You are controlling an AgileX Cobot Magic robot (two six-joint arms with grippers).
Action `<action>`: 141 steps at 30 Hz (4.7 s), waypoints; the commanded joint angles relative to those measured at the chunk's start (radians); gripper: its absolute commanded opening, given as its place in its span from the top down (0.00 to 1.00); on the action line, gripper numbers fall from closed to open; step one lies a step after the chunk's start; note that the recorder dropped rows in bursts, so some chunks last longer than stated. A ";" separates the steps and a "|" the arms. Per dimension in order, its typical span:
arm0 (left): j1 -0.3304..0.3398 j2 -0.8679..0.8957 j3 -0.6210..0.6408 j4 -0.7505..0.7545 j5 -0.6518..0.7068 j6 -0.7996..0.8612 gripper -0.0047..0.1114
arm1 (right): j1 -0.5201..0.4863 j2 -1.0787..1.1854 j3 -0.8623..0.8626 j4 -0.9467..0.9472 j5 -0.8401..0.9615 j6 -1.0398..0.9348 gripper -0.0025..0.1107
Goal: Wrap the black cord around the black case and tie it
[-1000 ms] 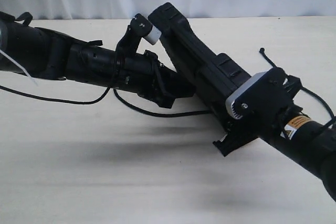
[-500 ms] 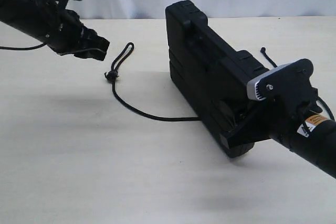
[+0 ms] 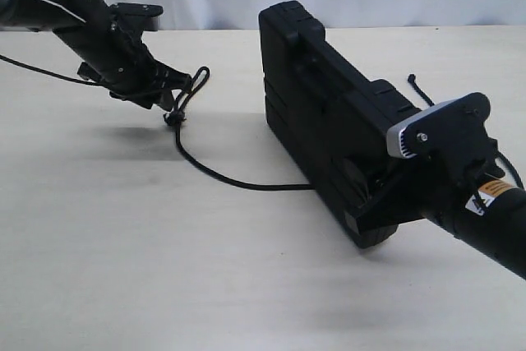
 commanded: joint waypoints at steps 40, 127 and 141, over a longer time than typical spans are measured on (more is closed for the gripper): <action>-0.058 0.113 -0.012 0.161 -0.065 -0.203 0.66 | 0.001 -0.009 -0.004 -0.008 0.014 -0.006 0.94; -0.219 -0.462 0.329 -0.623 -0.026 0.905 0.96 | 0.307 -0.009 -0.033 0.966 -0.131 -1.036 0.94; -0.288 -0.376 0.329 -0.794 -0.049 1.129 0.96 | 0.416 -0.009 -0.033 1.114 -0.059 -1.062 0.94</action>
